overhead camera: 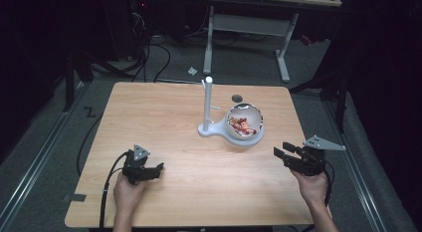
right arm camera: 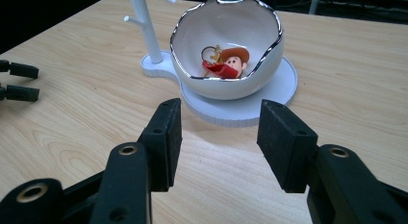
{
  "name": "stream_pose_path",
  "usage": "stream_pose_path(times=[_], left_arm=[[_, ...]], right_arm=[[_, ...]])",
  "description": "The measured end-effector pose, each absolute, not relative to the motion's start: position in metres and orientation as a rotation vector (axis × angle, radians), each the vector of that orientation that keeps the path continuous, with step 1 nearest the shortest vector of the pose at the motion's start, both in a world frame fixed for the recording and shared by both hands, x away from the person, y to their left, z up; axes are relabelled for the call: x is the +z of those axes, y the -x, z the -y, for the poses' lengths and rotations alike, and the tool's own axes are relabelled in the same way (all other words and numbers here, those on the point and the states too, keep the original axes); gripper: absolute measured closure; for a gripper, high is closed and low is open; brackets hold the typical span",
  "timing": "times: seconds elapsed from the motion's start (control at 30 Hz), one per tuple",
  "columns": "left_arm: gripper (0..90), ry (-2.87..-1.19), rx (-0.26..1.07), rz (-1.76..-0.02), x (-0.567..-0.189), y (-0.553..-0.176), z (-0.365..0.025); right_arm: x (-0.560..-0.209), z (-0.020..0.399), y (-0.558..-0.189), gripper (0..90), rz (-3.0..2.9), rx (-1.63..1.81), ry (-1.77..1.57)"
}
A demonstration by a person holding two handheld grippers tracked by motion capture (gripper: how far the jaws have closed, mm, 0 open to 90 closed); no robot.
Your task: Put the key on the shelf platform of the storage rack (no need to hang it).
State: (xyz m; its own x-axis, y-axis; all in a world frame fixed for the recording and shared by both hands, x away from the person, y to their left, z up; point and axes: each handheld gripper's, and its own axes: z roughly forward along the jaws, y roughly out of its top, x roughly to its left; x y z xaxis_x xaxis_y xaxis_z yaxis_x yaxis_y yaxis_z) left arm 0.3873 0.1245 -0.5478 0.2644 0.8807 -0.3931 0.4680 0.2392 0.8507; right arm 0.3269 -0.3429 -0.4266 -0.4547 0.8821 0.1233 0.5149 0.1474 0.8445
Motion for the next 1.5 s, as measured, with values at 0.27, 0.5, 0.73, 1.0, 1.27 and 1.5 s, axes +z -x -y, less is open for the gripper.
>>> stream_pose_path(times=[0.27,0.5,0.73,1.0,1.27,1.5], left_arm=[[20.4,-1.395,0.457,-1.369,-0.548,-0.387,-0.124],[20.4,-1.395,0.457,-1.369,-0.548,-0.387,-0.124],[20.4,-1.394,0.457,-1.369,-0.548,-0.387,-0.124],[20.4,-1.395,0.457,-1.369,-0.548,-0.387,-0.124],[20.4,-1.395,0.457,-1.369,-0.548,-0.387,-0.124],[20.4,-1.395,0.457,-1.369,-0.548,-0.387,-0.124]], right_arm=[[-0.442,0.337,-0.329,51.3,-2.05,1.23,-1.348],[-0.458,0.332,-0.331,50.8,-2.057,1.216,-1.358],[-0.477,0.326,-0.333,49.4,-2.077,1.176,-1.372],[-0.512,0.314,-0.34,45.7,-2.107,1.047,-1.394],[-0.53,0.306,-0.344,43.6,-2.127,0.933,-1.392],[-0.53,0.303,-0.344,41.4,-2.138,0.91,-1.36]])
